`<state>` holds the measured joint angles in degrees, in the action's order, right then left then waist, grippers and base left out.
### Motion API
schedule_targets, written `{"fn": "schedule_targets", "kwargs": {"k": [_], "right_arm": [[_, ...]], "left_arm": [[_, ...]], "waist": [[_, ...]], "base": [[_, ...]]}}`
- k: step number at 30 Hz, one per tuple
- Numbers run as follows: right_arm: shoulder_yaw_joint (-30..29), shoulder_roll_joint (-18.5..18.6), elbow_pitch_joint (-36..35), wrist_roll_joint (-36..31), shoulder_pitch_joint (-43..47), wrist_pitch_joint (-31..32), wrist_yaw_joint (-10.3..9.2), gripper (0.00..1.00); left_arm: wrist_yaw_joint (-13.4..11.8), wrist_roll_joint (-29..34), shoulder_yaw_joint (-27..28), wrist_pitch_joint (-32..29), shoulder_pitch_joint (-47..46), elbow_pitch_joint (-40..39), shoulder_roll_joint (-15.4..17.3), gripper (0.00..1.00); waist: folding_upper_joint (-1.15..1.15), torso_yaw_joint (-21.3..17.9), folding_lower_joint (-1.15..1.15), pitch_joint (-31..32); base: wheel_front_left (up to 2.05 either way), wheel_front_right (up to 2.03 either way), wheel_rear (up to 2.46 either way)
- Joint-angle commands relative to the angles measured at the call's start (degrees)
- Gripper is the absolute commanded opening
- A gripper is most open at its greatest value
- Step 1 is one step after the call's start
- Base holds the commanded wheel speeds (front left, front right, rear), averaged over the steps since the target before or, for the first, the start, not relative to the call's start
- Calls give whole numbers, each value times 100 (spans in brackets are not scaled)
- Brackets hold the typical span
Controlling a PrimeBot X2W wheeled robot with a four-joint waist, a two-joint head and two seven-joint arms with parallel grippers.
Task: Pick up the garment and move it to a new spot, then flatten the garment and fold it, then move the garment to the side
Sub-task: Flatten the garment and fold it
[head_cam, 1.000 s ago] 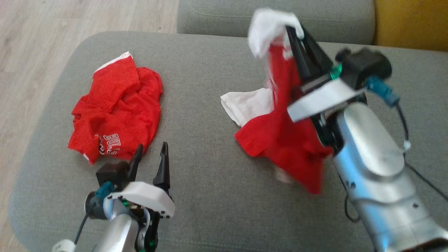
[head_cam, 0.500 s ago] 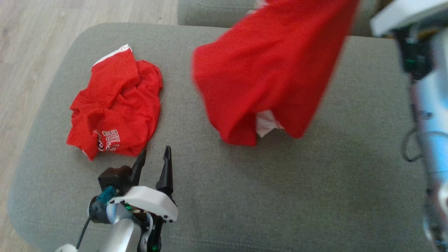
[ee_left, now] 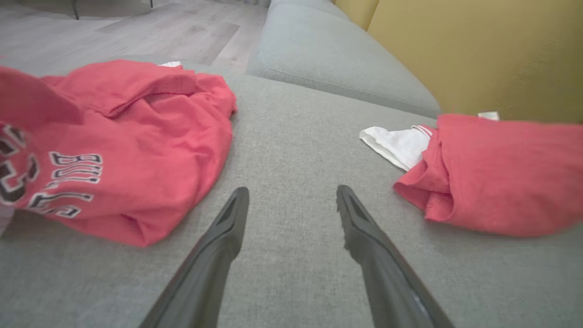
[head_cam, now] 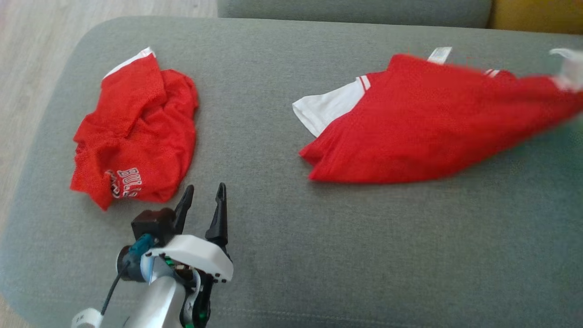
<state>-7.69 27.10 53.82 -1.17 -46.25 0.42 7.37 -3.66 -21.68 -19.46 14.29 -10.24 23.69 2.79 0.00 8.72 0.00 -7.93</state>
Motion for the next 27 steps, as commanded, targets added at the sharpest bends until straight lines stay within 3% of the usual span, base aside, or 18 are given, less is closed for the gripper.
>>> {"fn": "schedule_targets", "kwargs": {"k": [1, 8, 9, 15, 20, 27], "right_arm": [[-70, 31, -131, -247, -131, -93, 12, 100], [-653, -895, -222, -1042, -27, -572, 12, 100], [-617, -1193, -312, -1029, 68, -823, 12, 100], [-35, -1991, -762, -605, 733, -1326, 12, 100], [399, -2312, -1691, 92, 1686, -1468, 12, 100], [1034, -2417, -3066, 584, 3134, -1440, 12, 100]], "left_arm": [[18, 43, 206, 71, -265, -149, 10, 100], [24, 66, 241, 71, -242, -132, 10, 100], [13, 65, 263, 71, -209, -152, 10, 100], [-39, 19, 316, 71, -33, -310, 9, 100], [-91, -19, 336, 71, 130, -447, 9, 100], [-105, 9, 370, 71, 232, -539, 9, 100]], "waist": [[0, -62, 0, 1], [0, -346, 0, 157], [0, -426, 0, 251], [0, -647, 0, 547], [0, -768, 0, 683], [0, -815, 0, 641]], "base": [[0, 0, 0], [0, 0, 0], [0, 0, 0], [0, 0, 0], [0, 0, 0], [0, 0, 0]]}}
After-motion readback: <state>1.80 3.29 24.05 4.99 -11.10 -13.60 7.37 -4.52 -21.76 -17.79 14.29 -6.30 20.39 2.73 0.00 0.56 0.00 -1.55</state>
